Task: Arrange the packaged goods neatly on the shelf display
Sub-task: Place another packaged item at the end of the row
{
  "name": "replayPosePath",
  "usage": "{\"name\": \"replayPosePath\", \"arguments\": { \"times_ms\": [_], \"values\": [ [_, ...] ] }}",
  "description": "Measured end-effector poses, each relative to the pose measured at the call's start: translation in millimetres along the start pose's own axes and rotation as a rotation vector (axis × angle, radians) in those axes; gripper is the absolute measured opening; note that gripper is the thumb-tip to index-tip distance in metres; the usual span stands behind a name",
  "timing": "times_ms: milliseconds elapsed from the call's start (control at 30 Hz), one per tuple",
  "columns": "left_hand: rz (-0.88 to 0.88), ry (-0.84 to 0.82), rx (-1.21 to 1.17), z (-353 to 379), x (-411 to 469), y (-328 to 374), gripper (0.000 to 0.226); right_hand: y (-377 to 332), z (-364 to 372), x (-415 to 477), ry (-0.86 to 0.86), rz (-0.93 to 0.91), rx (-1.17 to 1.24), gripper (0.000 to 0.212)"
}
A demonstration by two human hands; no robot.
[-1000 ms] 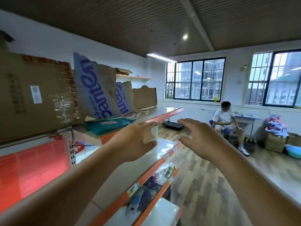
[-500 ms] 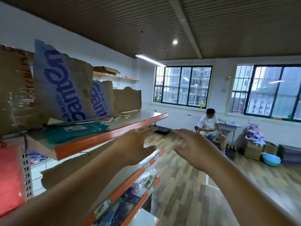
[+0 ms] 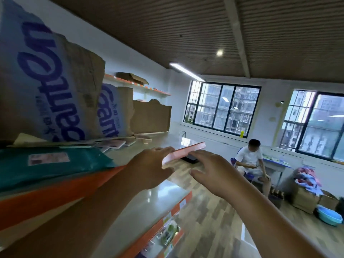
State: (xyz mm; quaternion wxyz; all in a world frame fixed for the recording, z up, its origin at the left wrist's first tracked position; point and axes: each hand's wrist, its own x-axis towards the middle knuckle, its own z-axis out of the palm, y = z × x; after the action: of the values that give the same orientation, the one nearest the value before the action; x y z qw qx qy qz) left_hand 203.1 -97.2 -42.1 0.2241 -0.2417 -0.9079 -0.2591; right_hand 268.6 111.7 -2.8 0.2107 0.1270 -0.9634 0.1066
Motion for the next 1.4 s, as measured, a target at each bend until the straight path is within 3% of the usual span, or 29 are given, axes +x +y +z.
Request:
{"name": "replayPosePath", "arguments": {
  "times_ms": [167,300,433,633,733,767,833,933,1067,1200,1267,1400],
  "values": [
    [-0.021,0.035,0.104,7.0,43.9,-26.9,0.075,20.5,20.1,60.2,0.004,-0.036,0.067,0.052],
    [-0.037,0.019,0.164,2.1,73.2,-43.2,0.064,32.0,37.9,105.2,-0.005,-0.090,0.082,0.051],
    [-0.079,0.048,0.172,7.1,90.8,-54.6,0.073,42.2,60.3,150.4,-0.037,-0.145,0.114,0.053],
    [-0.249,-0.012,0.285,14.5,125.9,-56.0,0.054,70.6,99.0,227.5,-0.056,-0.252,0.192,0.047],
    [-0.376,-0.077,0.394,17.9,163.8,-49.4,0.030,91.6,122.5,274.3,-0.046,-0.290,0.229,0.016],
    [-0.390,-0.055,0.436,18.4,177.8,-48.9,0.022,96.6,127.9,289.6,-0.036,-0.304,0.228,0.017],
    [-0.417,-0.012,0.502,28.6,208.1,-52.6,0.028,109.9,138.5,317.4,-0.018,-0.359,0.240,0.040],
    [-0.488,-0.028,0.542,45.2,250.6,-66.8,0.036,129.6,152.5,351.4,-0.008,-0.428,0.310,0.047],
    [-0.565,-0.039,0.552,69.5,280.9,-94.5,0.020,146.7,169.1,388.6,-0.085,-0.493,0.352,0.040],
    [-0.636,-0.203,0.531,84.7,270.0,-112.0,0.010,142.5,180.8,418.1,-0.185,-0.525,0.355,0.024],
    [-0.654,-0.240,0.572,88.7,265.4,-121.6,0.013,133.1,184.3,435.1,-0.273,-0.548,0.329,0.013],
    [-0.690,-0.259,0.606,88.1,265.8,-128.8,0.027,100.6,181.8,470.6,-0.422,-0.623,0.268,0.012]
  ]
}}
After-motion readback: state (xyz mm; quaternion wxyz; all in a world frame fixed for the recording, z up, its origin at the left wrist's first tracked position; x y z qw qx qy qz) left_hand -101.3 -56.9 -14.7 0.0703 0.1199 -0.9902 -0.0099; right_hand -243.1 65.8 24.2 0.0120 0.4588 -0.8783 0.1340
